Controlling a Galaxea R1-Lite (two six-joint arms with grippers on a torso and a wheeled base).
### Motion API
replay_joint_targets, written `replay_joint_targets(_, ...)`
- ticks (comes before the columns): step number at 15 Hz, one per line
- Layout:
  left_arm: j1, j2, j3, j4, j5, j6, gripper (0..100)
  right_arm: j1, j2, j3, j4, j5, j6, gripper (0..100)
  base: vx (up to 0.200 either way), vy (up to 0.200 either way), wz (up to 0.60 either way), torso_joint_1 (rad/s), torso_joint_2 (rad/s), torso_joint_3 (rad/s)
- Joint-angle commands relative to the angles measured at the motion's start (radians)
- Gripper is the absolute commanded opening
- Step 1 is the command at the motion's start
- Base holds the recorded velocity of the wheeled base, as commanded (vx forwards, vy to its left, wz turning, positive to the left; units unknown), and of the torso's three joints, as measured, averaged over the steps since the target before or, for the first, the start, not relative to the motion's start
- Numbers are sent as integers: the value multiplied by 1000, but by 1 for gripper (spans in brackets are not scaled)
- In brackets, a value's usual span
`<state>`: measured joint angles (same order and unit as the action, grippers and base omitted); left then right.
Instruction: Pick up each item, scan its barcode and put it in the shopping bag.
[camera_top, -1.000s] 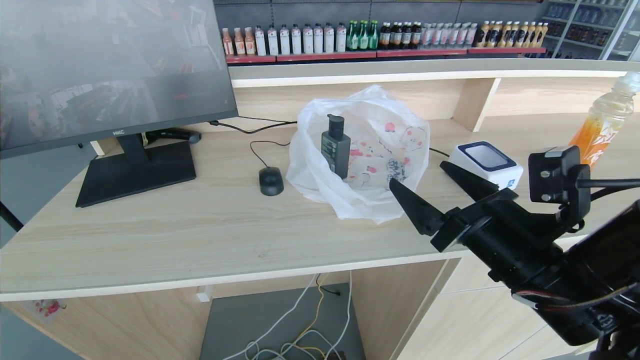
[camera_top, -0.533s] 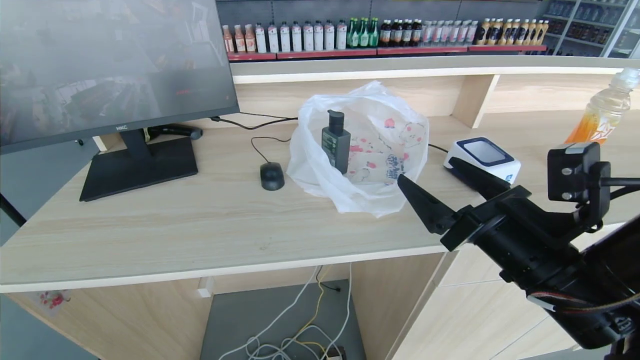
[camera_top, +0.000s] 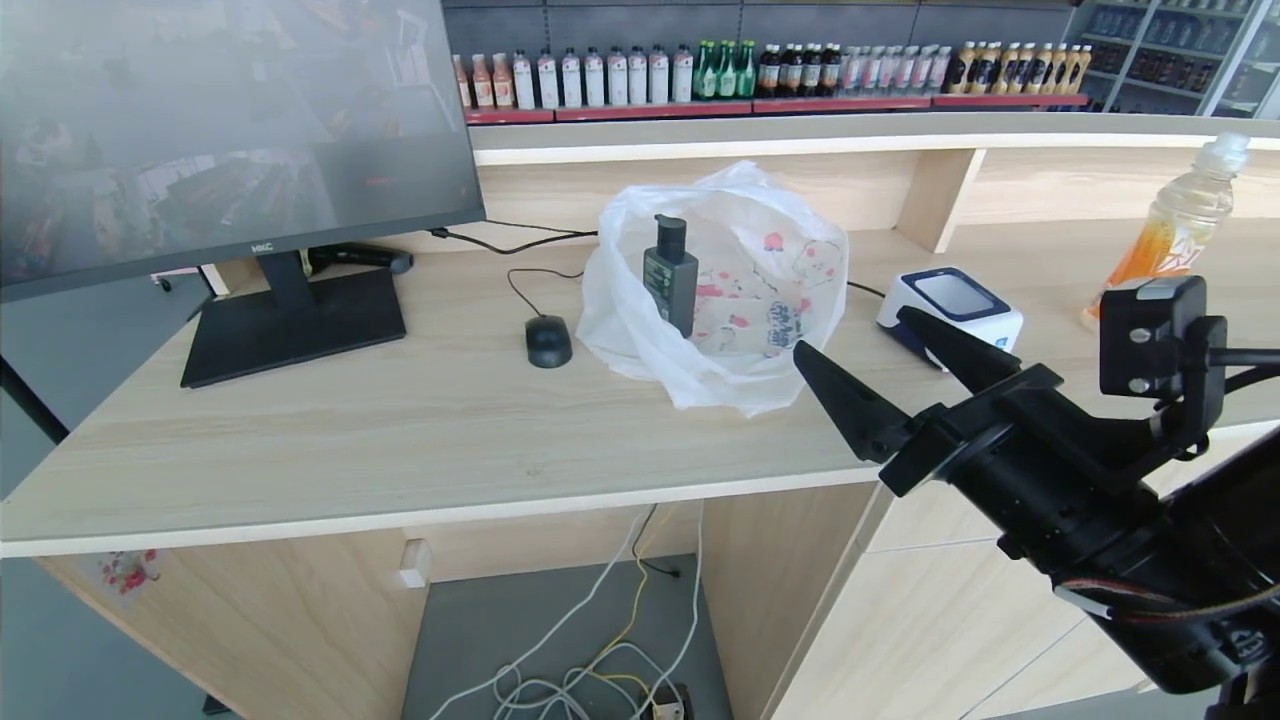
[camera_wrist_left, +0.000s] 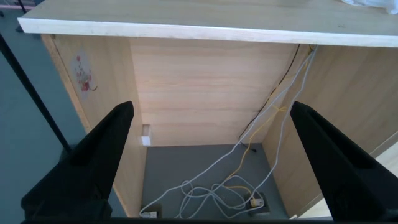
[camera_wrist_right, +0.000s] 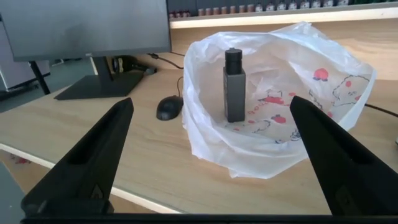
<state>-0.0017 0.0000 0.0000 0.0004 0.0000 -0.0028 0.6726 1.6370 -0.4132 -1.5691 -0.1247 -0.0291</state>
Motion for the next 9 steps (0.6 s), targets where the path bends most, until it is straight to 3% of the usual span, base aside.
replay_joint_targets(1, 0, 0, 0, 0, 0, -3, 100, -1, 1, 11, -2, 0, 0, 100, 0, 0, 600, 7, 2, 7)
replay_joint_targets(2, 0, 0, 0, 0, 0, -6, 100, -4, -2, 25, -2, 0, 0, 100, 0, 0, 0, 0, 0, 0)
replay_joint_targets(9, 2, 0, 0, 0, 0, -11, 100, -5, 1, 11, -2, 0, -2, 100, 0, -200, 0, -1, 2, 2)
